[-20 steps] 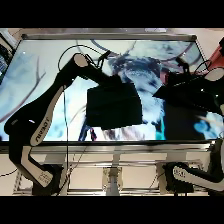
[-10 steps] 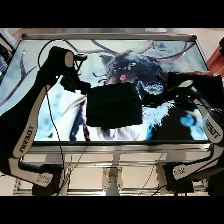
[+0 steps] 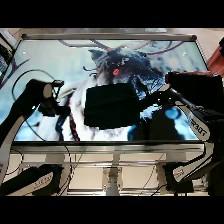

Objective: Fold the clothes and pants, and hang the long-sleeved shirts on hangers.

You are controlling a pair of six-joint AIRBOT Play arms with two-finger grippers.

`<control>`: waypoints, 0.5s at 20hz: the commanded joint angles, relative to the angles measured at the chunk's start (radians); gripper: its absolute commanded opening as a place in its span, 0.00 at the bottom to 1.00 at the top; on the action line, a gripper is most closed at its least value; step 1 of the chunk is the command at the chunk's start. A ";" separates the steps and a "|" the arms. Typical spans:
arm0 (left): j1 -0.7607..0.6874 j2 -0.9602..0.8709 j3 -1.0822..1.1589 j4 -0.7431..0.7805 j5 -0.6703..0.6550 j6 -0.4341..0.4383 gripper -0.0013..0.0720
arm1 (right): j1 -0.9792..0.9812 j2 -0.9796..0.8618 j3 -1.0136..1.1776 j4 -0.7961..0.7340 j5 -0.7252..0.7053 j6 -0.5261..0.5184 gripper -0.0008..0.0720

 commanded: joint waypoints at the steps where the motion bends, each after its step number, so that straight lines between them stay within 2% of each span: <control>1: 0.060 0.116 -0.125 0.005 0.039 -0.008 0.81 | 0.066 -0.002 0.000 0.000 -0.038 0.042 0.19; 2: 0.070 0.120 -0.125 0.005 0.036 -0.008 0.81 | 0.071 -0.002 0.000 0.000 -0.034 0.064 0.06; 6: 0.072 0.121 -0.125 0.005 0.037 -0.008 0.81 | 0.021 0.027 0.037 -0.116 0.130 0.206 0.06; 10: 0.072 0.121 -0.125 0.005 0.037 -0.008 0.81 | -0.142 0.214 0.026 -0.340 0.206 0.309 0.06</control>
